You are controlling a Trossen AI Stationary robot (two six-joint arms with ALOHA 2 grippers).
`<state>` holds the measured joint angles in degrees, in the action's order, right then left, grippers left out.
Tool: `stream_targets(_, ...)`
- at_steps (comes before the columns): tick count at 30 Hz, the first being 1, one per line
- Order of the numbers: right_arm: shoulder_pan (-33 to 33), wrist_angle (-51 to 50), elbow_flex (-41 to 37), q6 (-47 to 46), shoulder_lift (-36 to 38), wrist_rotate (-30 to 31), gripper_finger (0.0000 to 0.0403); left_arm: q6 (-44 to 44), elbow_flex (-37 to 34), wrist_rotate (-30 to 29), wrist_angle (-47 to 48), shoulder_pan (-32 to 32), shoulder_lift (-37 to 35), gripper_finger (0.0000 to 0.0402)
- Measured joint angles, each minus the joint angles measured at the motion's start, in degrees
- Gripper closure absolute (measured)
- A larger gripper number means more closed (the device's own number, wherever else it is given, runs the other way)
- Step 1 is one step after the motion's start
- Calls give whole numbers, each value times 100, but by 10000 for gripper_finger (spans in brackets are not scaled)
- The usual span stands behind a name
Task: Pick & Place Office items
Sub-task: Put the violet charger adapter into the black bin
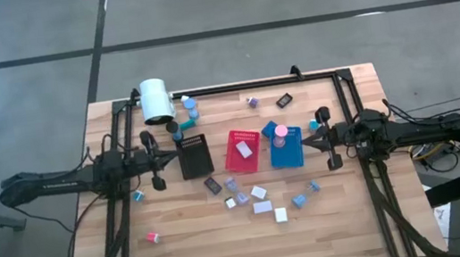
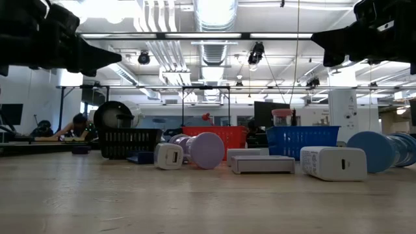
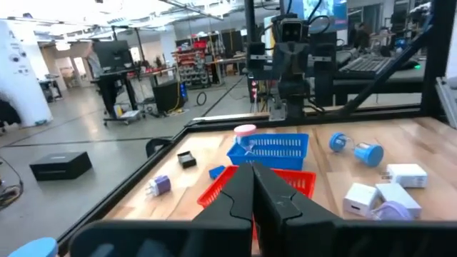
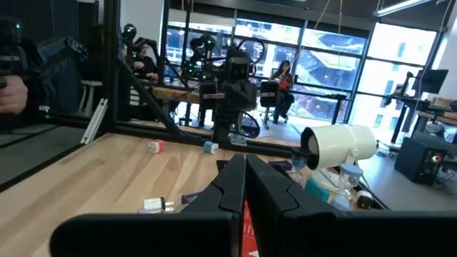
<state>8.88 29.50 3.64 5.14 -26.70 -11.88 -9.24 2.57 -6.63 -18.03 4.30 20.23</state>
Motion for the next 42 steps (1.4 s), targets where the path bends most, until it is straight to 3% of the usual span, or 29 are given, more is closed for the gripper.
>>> stream_targets(14,0,-4,-13,-72,0,-11,394,-35,-225,283,-119,37,0,398)
stream_targets(36,0,-2,17,-65,0,11,394,370,-216,235,-469,35,-22,394)
stream_targets(42,0,2,17,-216,-1,614,394,387,-214,235,-469,34,-22,394)
